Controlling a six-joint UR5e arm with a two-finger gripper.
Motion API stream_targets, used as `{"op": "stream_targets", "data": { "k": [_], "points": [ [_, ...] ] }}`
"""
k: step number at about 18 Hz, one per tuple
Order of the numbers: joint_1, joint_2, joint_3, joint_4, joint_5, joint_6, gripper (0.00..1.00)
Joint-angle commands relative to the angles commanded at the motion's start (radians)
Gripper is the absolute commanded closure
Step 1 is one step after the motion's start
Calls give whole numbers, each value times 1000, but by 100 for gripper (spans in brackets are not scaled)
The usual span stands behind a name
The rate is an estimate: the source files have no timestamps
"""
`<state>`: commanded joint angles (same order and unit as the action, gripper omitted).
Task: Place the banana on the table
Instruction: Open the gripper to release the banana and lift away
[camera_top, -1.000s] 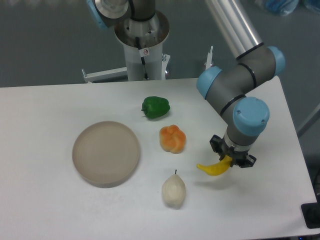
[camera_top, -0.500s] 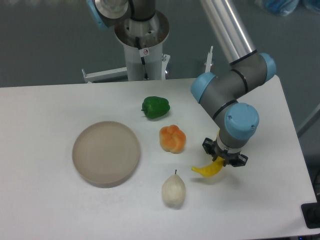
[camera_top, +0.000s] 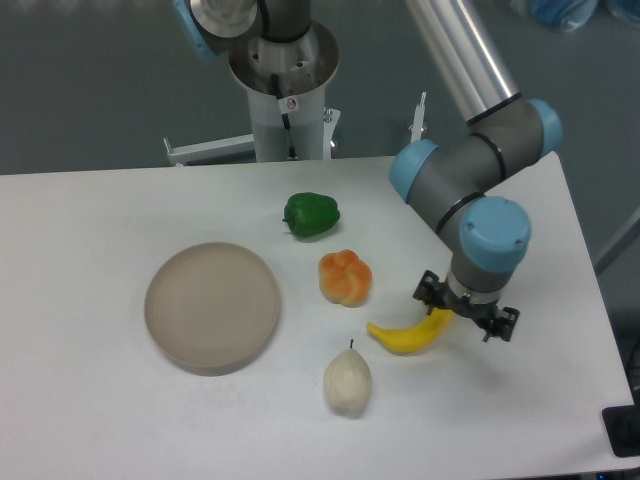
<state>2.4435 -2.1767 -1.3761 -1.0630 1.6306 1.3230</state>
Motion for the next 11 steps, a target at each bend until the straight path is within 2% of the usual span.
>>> {"op": "stream_targets", "data": {
  "k": [3,5,11],
  "points": [
    [41,-20,41,-3,0,38,0],
    [48,-31,64,-30,2,109,0],
    [46,-26,69,-69,-12,136,0]
  ]
}}
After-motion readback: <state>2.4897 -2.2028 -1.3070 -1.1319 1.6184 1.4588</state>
